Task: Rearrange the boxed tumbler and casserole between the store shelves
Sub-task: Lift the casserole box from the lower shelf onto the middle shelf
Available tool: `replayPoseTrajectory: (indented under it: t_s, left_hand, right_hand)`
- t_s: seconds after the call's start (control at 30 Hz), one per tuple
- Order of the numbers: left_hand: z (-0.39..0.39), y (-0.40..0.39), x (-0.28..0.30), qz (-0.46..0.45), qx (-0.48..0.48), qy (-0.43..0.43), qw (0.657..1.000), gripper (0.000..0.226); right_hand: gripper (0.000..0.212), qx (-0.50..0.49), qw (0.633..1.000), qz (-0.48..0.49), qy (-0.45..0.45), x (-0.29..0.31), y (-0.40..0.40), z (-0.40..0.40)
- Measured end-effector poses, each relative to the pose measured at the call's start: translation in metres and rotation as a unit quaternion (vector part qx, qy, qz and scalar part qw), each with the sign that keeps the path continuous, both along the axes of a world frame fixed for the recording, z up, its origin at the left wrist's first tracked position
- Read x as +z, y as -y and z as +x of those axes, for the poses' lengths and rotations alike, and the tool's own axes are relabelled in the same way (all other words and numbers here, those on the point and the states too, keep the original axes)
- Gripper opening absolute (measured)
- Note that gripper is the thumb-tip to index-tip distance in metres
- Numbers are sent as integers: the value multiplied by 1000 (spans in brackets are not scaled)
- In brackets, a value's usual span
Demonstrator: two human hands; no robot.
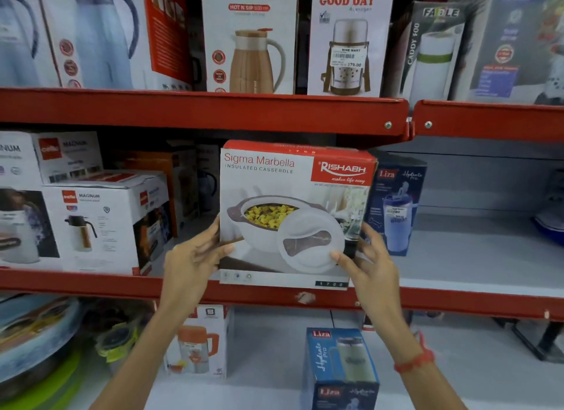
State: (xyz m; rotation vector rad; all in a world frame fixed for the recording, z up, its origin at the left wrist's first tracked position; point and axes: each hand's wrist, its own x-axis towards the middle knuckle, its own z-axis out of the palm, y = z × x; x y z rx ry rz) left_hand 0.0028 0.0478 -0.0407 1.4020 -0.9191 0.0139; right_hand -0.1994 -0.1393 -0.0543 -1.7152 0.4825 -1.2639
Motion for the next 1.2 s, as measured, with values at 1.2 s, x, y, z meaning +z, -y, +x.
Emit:
replayPoseTrajectory:
  t_s: [1.2]
  left_hand:
    - [54,29,-53,79,114,-1,990,42]
  right_hand:
    - [76,-9,997,-31,-76,-35,22,61]
